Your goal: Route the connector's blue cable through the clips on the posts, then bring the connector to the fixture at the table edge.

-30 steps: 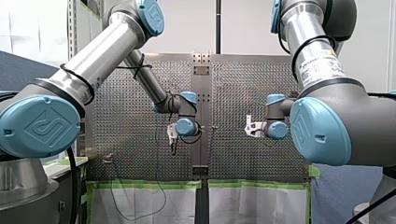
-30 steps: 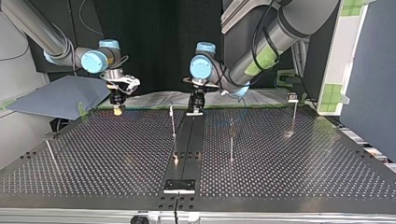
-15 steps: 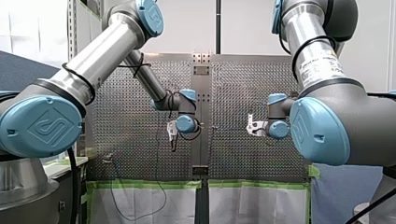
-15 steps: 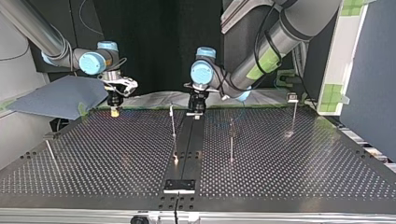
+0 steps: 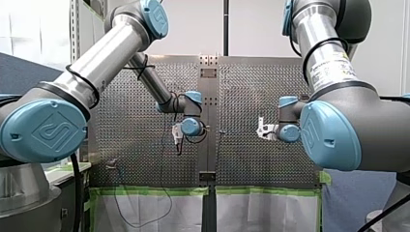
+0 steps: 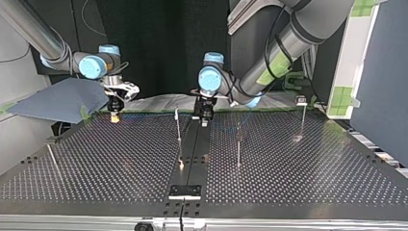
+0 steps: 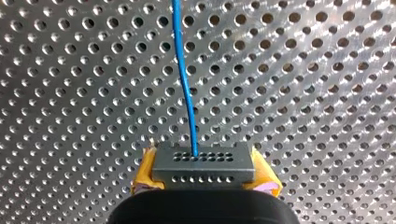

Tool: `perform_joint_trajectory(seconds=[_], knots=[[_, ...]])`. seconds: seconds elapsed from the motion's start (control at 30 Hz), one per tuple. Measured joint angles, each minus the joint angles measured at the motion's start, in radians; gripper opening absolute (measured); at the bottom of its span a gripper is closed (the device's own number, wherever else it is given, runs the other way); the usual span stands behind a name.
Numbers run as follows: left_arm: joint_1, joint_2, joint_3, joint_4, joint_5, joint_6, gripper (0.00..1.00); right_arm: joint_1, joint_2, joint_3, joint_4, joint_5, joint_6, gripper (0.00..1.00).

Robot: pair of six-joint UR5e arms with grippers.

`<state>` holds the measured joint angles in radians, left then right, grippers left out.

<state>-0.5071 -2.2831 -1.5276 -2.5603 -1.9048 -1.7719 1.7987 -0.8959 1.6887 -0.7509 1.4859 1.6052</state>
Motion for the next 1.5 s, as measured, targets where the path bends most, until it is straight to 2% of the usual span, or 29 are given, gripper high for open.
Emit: perform_joint_trajectory(seconds=[0.13,0.37,0.43,0.47,0.5,0.53,0.57,0.6,0.63,0.67,0.73,0.87,0.9,1.13,1.5], knots=[[0.007,0.000,0.001,-0.001,0.002,0.000,0.00,-0.004,0.007,-0.008,0.001,0.012,0.000,0.00],[0.014,0.000,0.002,-0.004,0.010,0.000,0.00,-0.005,0.016,-0.015,0.003,0.016,0.000,0.00],[0.013,0.000,0.002,-0.006,0.015,0.001,0.16,-0.005,0.017,-0.015,0.004,0.015,-0.001,0.00],[0.012,0.000,0.002,-0.007,0.019,0.002,0.16,-0.005,0.017,-0.015,0.004,0.015,-0.001,0.00],[0.011,0.000,0.002,-0.007,0.023,0.004,0.32,-0.005,0.017,-0.015,0.004,0.014,-0.001,0.00],[0.009,0.000,0.002,-0.008,0.027,0.007,0.43,-0.005,0.017,-0.015,0.005,0.014,-0.002,0.00],[0.007,0.000,0.002,-0.007,0.035,0.010,0.43,-0.004,0.017,-0.015,0.005,0.013,-0.002,0.00],[0.005,0.000,0.002,-0.007,0.042,0.013,0.53,-0.004,0.017,-0.015,0.004,0.013,-0.003,0.00],[0.003,0.000,0.002,-0.008,0.050,0.015,0.69,-0.003,0.017,-0.015,0.004,0.013,-0.003,0.00],[0.001,0.000,0.002,-0.008,0.061,0.017,0.69,-0.003,0.017,-0.015,0.004,0.012,-0.003,0.00],[-0.001,0.000,0.002,-0.012,0.078,0.018,0.82,-0.002,0.017,-0.015,0.004,0.012,-0.004,0.00],[-0.005,0.000,0.002,-0.031,0.112,0.017,0.89,-0.001,0.018,-0.015,0.005,0.012,-0.004,0.00],[-0.005,0.000,0.002,-0.035,0.121,0.017,1.00,0.000,0.017,-0.015,0.005,0.011,-0.004,0.00],[-0.015,0.001,0.001,-0.079,0.162,0.019,1.00,0.002,0.018,-0.015,0.009,0.009,-0.005,0.00],[-0.042,0.002,-0.005,-0.112,0.150,0.025,1.00,0.005,0.018,-0.015,0.017,0.008,-0.005,0.00]])
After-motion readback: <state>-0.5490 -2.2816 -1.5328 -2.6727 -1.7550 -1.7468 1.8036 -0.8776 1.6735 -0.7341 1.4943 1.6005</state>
